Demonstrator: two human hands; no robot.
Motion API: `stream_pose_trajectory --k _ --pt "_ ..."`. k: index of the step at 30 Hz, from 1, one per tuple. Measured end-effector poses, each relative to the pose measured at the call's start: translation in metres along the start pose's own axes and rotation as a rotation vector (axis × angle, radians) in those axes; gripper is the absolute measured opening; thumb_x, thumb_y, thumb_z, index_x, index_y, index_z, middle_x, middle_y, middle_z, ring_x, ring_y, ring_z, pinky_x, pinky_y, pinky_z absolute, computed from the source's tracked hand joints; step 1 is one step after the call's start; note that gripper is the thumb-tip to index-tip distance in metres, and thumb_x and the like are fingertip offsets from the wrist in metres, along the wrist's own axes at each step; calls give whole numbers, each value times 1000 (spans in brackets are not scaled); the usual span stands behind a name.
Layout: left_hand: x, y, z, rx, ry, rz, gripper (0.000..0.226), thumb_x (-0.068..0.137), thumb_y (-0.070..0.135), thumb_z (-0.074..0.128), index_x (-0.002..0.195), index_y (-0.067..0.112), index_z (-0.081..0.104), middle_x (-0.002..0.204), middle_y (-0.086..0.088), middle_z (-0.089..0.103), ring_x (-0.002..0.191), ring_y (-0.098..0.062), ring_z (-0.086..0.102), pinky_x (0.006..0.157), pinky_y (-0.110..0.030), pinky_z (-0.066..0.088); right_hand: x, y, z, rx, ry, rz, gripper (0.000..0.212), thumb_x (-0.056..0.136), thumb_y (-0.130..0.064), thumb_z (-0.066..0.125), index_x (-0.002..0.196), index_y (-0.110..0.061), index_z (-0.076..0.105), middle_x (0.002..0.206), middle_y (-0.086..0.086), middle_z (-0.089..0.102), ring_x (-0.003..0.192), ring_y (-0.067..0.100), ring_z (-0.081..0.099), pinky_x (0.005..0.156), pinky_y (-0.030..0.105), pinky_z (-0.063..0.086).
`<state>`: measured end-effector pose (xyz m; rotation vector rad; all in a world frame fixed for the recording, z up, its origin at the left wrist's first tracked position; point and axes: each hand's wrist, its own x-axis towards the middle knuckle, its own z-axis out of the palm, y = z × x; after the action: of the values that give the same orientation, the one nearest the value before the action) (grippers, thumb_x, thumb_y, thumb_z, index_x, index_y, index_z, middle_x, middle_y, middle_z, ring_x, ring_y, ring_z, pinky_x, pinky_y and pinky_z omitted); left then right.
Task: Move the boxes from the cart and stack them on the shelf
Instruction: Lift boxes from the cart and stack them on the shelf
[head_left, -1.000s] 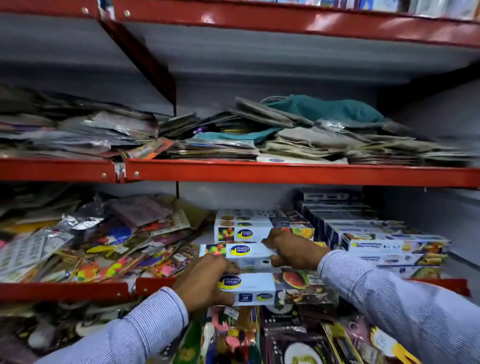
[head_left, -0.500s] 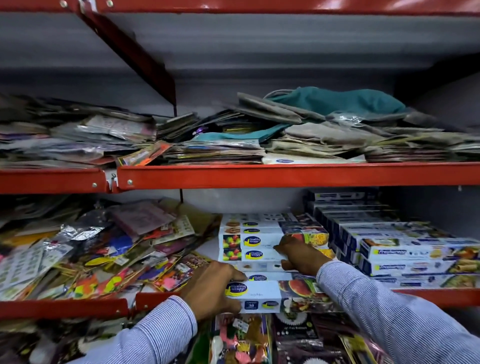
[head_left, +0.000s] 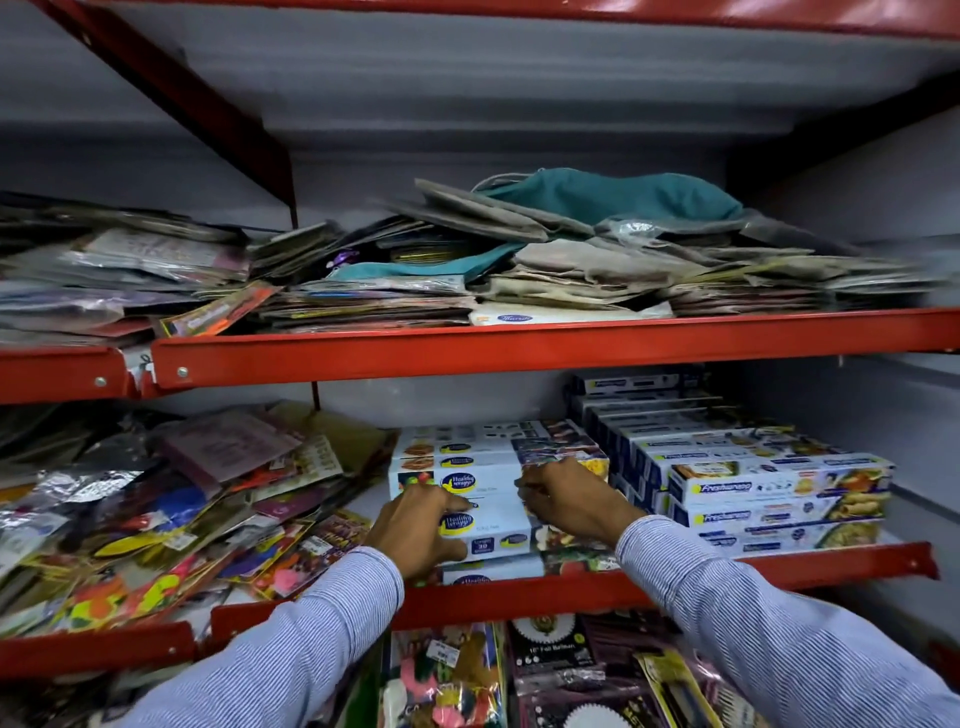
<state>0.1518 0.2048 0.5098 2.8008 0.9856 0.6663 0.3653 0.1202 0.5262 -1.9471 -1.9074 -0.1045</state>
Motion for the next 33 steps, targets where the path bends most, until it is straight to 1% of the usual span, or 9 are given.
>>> stream_pose_trajectory --k 4,8,10,16,19,21,24,28,33 --pt "0 -3 22 46 33 39 49 77 31 75 124 25 63 127 4 65 127 -21 47 94 -39 50 -20 5 12 -30 -128 -28 36 95 -42 46 80 -11 55 65 2 53 64 26 52 64 37 44" --pt "-6 -7 37 65 103 55 34 82 36 66 115 28 68 117 8 70 116 -17 54 86 -36 53 -30 11 25 -26 -75 -8 31 96 -39 48 111 -14 57 111 10 68 96 29 65 80 39 55" --pt "-7 -9 40 59 134 57 35 81 46 67 113 32 69 117 10 70 111 -14 58 84 -34 54 -32 12 27 2 -50 0 31 95 -36 50 115 -13 56 120 11 66 102 29 65 85 43 56" --pt "-7 -11 42 19 143 -11 37 80 56 67 112 37 67 115 5 72 102 -16 66 84 -34 56 -28 18 30 5 -47 23 19 96 -36 47 96 -20 57 98 5 72 90 19 68 74 35 53" --pt "-8 -10 46 14 162 -32 34 82 52 68 113 36 68 116 3 72 104 -19 65 84 -34 55 -27 16 29 4 -69 38 18 98 -25 46 108 -19 60 104 4 73 81 3 63 68 23 42" --pt "-10 -9 47 -13 165 -46 34 84 49 67 115 36 67 121 2 70 110 -20 62 89 -35 53 -28 15 28 3 -77 53 22 99 -18 45 116 -17 58 109 4 72 82 2 60 68 24 45" --pt "-17 -3 50 41 175 -35 42 86 53 61 123 33 63 137 1 60 127 -22 49 105 -42 42 -37 12 29 -61 -75 49 32 94 -13 51 126 -17 52 125 8 64 101 18 62 85 33 52" --pt "-62 16 51 53 322 18 51 88 55 51 134 32 53 148 -1 46 135 -27 37 109 -49 34 -69 -7 37 -151 77 20 53 96 -19 48 145 -12 32 154 11 35 142 30 31 117 45 29" --pt "-154 24 85 -15 260 11 54 85 46 56 135 28 51 146 -4 46 130 -28 41 103 -49 39 -141 -40 76 -65 219 22 54 93 -26 51 144 -16 37 155 5 36 145 23 26 121 38 22"
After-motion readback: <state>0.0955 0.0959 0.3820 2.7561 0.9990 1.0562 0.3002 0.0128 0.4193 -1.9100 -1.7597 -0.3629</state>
